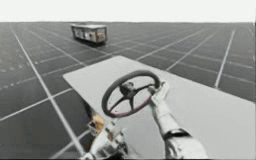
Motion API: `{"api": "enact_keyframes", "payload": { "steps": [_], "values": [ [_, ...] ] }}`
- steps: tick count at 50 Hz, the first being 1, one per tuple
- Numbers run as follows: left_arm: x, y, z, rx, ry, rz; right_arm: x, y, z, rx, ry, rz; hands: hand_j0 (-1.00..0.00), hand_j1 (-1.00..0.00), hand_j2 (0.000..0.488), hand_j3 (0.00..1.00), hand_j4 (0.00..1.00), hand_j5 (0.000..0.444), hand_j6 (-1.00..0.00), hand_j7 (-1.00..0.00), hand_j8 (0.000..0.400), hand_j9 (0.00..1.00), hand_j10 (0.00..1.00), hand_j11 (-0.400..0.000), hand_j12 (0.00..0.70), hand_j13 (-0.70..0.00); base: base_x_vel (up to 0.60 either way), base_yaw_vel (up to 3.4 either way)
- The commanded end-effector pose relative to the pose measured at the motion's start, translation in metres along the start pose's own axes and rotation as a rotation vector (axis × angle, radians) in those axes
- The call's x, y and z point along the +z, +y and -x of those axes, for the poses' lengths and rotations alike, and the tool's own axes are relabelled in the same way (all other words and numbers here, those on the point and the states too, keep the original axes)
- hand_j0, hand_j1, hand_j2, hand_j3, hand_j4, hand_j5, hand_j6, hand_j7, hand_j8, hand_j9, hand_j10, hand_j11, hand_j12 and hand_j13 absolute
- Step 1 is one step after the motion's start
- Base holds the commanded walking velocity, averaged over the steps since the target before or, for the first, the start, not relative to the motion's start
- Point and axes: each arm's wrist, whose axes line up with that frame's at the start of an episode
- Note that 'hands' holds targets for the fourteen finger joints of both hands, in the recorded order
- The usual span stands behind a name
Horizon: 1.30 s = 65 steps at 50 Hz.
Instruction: Pick up and drop off the object
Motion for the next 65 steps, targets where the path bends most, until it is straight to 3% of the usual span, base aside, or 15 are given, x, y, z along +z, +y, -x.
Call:
{"api": "enact_keyframes", "payload": {
  "steps": [1,29,65],
  "values": [
    [0.0011,0.0009,0.0018,0.025,-0.005,-0.015,-0.0055,0.0031,-0.0018,0.015,0.047,-0.009,0.0,0.0,0.0,1.0,1.0,0.0,0.0,0.0,0.0,1.0,1.0,-0.4,0.0,-0.7,0.25,1.44],
    [0.0011,0.0009,0.0018,0.025,-0.005,-0.015,-0.0055,0.0031,-0.0018,0.015,0.047,-0.009,0.0,0.0,0.0,1.0,1.0,0.0,0.0,0.0,0.0,1.0,1.0,-0.4,0.0,-0.7,0.33,0.88],
    [0.0011,0.0009,0.0018,0.025,-0.005,-0.015,-0.0055,0.0031,-0.0018,0.015,0.047,-0.009,0.0,0.0,0.0,1.0,1.0,0.0,0.0,0.0,0.0,1.0,1.0,-0.4,0.0,-0.7,0.48,0.26]
  ]
}}
